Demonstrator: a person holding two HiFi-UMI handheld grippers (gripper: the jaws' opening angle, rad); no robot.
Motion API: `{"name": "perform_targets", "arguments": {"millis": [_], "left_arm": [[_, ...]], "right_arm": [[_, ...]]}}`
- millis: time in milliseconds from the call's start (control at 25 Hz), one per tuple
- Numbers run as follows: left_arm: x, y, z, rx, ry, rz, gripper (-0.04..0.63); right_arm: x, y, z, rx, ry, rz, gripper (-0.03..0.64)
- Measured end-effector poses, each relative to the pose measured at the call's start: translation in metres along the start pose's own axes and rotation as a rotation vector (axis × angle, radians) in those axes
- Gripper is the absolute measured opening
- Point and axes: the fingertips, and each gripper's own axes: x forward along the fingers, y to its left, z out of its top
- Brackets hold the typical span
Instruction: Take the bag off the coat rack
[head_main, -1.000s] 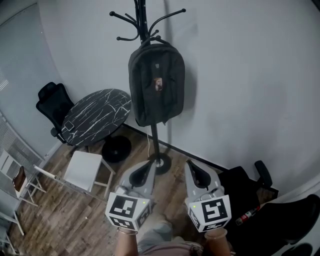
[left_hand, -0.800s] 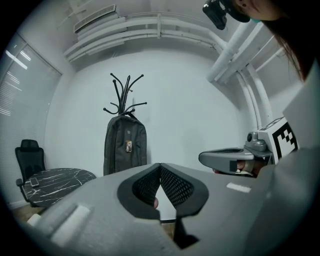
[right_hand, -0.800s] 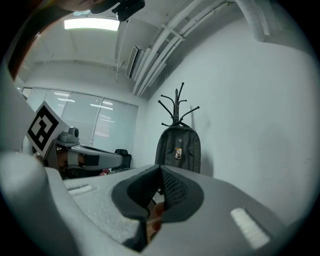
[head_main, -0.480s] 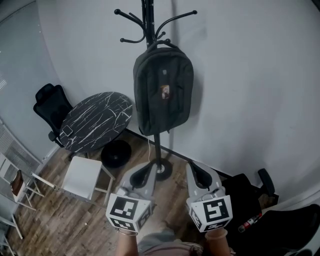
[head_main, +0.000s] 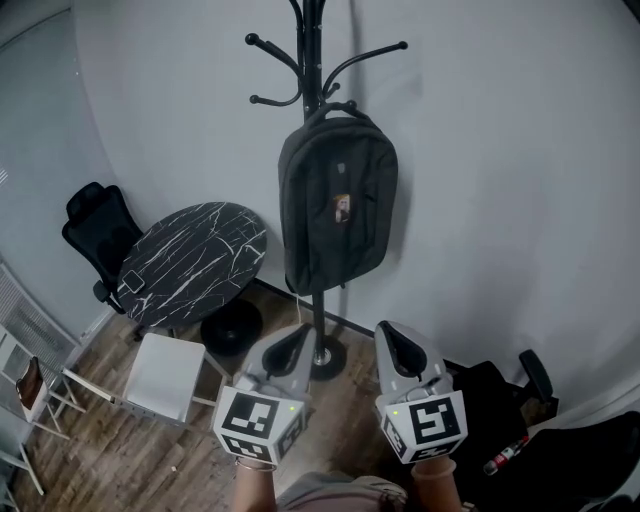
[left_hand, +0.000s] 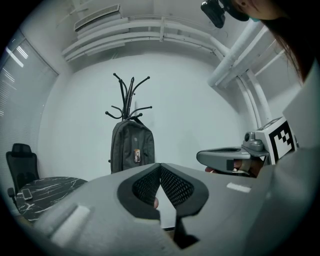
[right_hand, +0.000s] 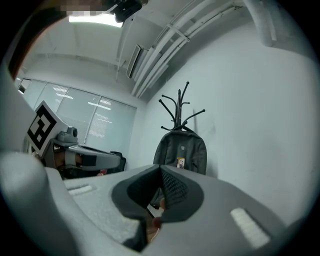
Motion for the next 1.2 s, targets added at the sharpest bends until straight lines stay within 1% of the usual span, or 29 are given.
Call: {"name": "perform_targets", "arguments": {"millis": [80,240,440,640,1000,1200], "left_arm": [[0.001,0.006,0.003,0.006,-0.014,-0.012,0.011],[0.003,0.014,0.004,-0.006,-0.021,-0.030,0.011],[0.007,0.022,0.001,-0.005,-0.026,-0.037,0.011],[0.015,0.027,-0.002,-0.001,-0.028,-0.047,0.011],[0.052,0.054,-0.004,0.000,-0.016,-0.022,0.011],[0.075,0.067,0.000,0.006,-0.028,-0.021,0.011]], "right_arm": [[0.005,0.002,0.004,-0.014,-0.010,-0.013,0.003],[0.011,0.004,0.006,-0.026,-0.015,-0.032,0.003],[0.018,0.002,-0.003,-0.052,0.005,-0.057,0.003],[0.029,-0.001,-0.008,-0.076,-0.005,-0.075,0.003],[0.061,-0.025,-0.012,-0.043,-0.013,-0.091,0.003],[0.085,-0.040,-0.014,-0.028,-0.022,-0.098,0.003]]}}
